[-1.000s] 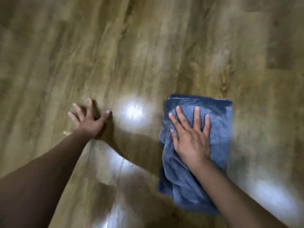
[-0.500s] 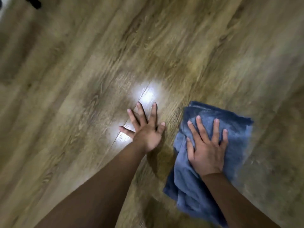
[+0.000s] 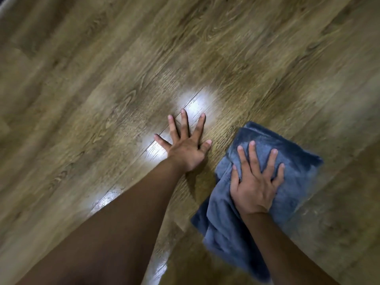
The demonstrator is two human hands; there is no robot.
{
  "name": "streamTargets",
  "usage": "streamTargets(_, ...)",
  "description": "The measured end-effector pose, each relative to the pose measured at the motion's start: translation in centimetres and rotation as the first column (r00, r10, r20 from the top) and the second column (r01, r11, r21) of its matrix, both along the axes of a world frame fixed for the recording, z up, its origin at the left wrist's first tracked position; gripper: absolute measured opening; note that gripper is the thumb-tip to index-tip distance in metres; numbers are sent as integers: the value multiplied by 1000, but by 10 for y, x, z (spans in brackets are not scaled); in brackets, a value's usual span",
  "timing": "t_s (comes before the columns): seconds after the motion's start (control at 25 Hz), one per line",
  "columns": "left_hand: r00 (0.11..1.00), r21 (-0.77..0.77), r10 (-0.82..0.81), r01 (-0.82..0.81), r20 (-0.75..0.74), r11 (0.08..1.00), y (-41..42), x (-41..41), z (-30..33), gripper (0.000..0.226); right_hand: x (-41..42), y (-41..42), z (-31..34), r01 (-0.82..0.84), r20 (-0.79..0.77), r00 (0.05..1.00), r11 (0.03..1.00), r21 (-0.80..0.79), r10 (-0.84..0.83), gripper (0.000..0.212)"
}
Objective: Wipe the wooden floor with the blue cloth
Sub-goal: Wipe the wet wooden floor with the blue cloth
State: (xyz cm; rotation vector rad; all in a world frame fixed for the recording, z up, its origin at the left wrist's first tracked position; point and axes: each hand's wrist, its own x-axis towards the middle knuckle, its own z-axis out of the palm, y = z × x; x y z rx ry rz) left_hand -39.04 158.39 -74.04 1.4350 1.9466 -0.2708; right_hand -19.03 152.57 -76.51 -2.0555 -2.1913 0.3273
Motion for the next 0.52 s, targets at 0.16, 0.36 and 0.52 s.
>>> streamTargets(0.16, 998, -53, 30, -27, 51, 998, 4, -1, -2, 72, 0, -1, -2, 10, 1, 1000, 1000, 0, -10, 55)
streamTargets(0.36, 918, 277, 242, -332, 314, 901, -33, -65, 20, 51, -1, -1, -3, 25, 16, 1000, 1000, 6, -25, 52)
streamTargets(0.52, 717, 279, 697, -668, -4, 690, -182, -194, 42, 70, -2, -1, -1, 27, 25, 999, 999, -39, -26, 54)
